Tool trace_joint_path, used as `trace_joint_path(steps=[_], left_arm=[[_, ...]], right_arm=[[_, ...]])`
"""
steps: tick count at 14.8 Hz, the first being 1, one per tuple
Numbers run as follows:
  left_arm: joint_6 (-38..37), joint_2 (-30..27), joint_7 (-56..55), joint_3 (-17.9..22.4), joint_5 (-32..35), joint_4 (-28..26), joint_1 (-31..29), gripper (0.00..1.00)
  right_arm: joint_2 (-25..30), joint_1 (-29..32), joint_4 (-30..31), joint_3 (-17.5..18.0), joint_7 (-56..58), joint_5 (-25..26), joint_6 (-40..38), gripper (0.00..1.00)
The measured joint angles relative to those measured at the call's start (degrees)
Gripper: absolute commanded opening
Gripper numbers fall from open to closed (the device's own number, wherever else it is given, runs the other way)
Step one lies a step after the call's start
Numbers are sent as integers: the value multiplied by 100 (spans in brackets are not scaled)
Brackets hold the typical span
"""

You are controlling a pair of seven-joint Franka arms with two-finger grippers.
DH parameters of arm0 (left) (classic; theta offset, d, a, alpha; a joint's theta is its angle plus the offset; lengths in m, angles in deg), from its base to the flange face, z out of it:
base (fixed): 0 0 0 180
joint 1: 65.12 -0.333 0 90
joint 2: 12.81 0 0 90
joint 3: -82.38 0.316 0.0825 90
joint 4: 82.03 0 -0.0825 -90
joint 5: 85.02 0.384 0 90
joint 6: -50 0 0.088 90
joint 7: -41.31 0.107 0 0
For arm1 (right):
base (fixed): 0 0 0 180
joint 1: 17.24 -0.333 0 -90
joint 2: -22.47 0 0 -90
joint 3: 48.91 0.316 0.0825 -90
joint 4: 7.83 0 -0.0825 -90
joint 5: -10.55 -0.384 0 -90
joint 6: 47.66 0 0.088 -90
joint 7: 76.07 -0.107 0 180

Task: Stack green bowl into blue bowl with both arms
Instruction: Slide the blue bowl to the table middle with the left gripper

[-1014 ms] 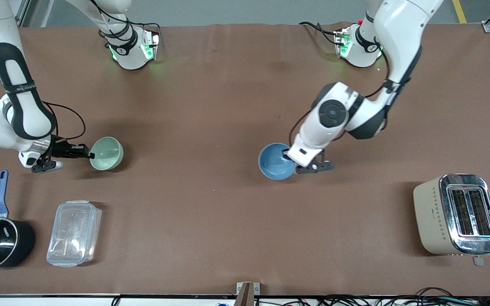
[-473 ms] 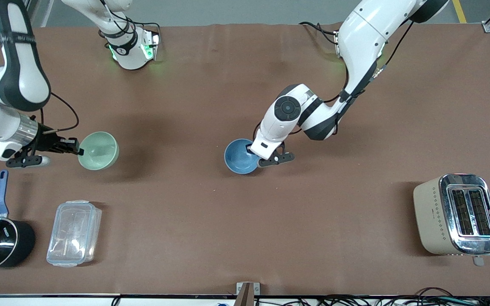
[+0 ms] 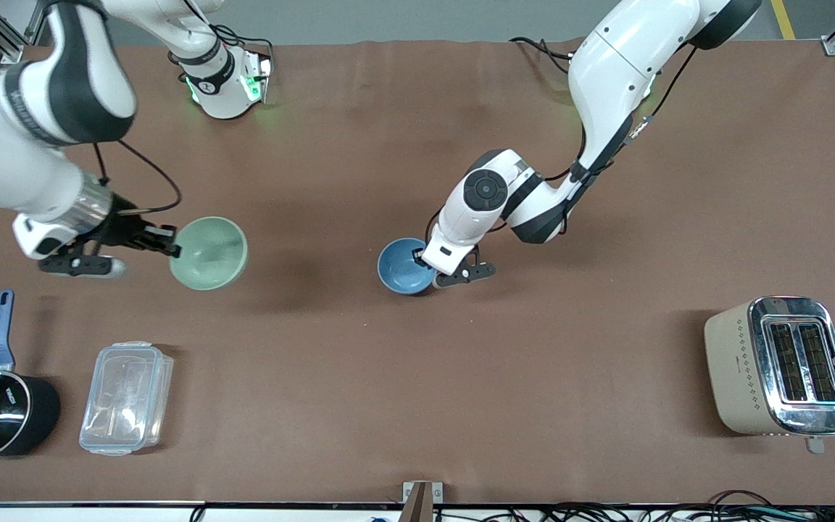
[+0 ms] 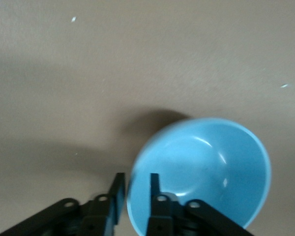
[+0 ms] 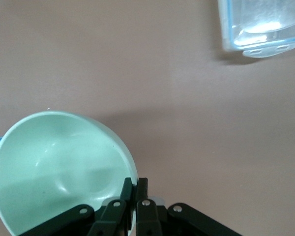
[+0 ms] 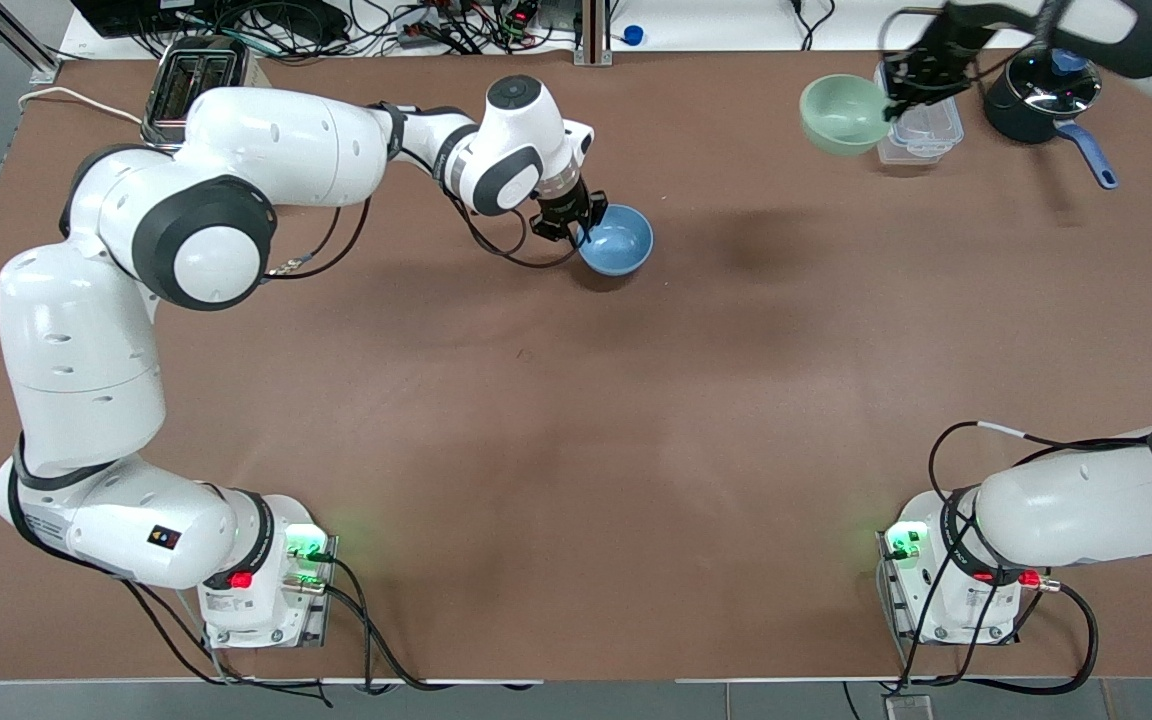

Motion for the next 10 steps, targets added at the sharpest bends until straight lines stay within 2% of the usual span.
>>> trace_joint_path(steps=[3, 7, 10], left_arm=[[-317, -277, 7, 37, 210, 196, -179, 100], [-1912, -1139, 216, 30, 413, 702, -785, 100], [-2556, -1816, 569, 31, 413, 891, -1231, 100]], right_arm=[[-70, -676, -3, 10, -895, 163, 508, 5], [-436, -1437, -56, 10, -1680, 168, 805, 4], [-808, -1886, -251, 10, -2008, 167, 841, 4]])
